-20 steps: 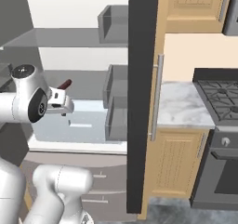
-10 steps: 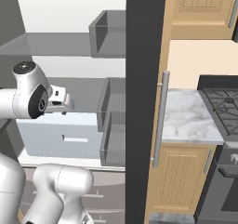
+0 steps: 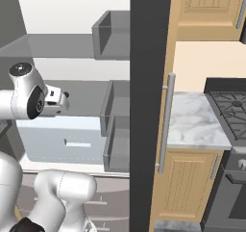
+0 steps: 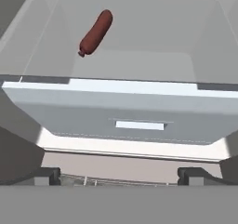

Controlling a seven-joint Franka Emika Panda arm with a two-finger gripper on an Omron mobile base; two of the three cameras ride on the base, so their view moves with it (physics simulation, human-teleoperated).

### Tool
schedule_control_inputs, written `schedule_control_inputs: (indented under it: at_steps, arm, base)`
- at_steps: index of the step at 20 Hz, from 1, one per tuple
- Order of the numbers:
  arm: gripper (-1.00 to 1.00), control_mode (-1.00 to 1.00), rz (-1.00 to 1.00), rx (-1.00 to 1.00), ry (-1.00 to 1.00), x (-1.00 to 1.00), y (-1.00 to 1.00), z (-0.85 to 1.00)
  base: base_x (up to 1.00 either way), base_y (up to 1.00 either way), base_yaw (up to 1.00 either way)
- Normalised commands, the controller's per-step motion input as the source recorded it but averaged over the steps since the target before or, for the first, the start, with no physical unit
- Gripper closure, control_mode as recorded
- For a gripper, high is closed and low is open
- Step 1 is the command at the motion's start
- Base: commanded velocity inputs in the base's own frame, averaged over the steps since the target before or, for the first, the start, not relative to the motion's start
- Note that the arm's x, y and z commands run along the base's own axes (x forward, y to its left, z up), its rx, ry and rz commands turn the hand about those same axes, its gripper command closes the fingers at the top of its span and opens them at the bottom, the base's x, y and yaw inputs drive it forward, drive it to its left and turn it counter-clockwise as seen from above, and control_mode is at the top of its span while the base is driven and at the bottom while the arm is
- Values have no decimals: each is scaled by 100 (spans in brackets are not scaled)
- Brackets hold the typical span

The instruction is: Move the hot dog bun to the plate on the dining table and place the condiment next to that plate. Then navigate to the fridge and take the sausage and place it on the plate as well.

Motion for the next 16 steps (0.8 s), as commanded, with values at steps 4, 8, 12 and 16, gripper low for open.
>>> schedule_control_inputs:
  at_steps: [4,8,12,16]
  arm:
    - [-100,-100,0,10,-13,55,31,0]
    - [-100,-100,0,10,-14,62,24,0]
    - [-100,-100,0,7,-14,44,20,-3]
    - [-100,-100,0,2,-1,52,32,-14]
  base:
    - [0,0,0]
    - [0,0,0]
    - [0,0,0]
    - [0,0,0]
